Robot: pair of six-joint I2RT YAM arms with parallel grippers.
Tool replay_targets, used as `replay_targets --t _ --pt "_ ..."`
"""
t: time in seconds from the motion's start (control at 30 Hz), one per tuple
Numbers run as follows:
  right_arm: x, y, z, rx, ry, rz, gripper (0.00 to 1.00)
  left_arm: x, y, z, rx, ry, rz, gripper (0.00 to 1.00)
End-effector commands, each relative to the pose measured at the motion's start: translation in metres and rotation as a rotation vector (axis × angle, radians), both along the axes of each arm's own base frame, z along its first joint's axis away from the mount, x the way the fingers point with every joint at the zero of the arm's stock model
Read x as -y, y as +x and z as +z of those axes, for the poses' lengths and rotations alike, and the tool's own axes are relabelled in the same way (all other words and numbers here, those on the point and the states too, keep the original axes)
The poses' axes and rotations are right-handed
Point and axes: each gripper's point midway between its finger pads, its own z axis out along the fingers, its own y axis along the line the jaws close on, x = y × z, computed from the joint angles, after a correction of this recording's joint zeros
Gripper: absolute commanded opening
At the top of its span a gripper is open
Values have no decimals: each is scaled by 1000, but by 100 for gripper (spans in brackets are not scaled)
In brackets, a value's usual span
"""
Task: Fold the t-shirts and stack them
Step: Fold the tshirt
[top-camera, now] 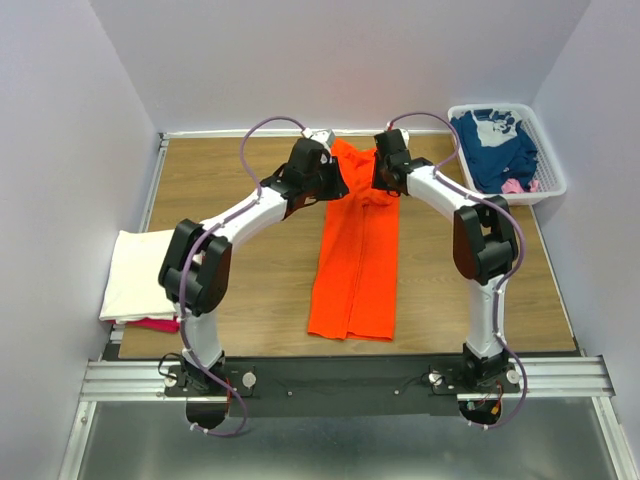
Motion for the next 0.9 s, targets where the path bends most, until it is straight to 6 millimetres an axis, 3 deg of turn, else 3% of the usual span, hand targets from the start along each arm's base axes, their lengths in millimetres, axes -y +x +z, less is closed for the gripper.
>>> replay_targets --t 0.0,0.4,0.67,0.77,0.87 --pt "6 -6 -17 -33 -15 -41 38 5 10 -26 -34 35 -10 33" --pt "10 -18 -51 -106 -24 -60 41 12 20 -50 -68 46 -14 32" --pt "12 -25 -56 -122 -18 -69 43 11 17 -62 -91 58 -13 31" --pt "11 -28 -57 -129 -12 -69 41 10 19 -64 -96 56 -4 31" --pt "13 -31 -56 -131 -13 -72 31 12 20 -63 -98 51 -6 31"
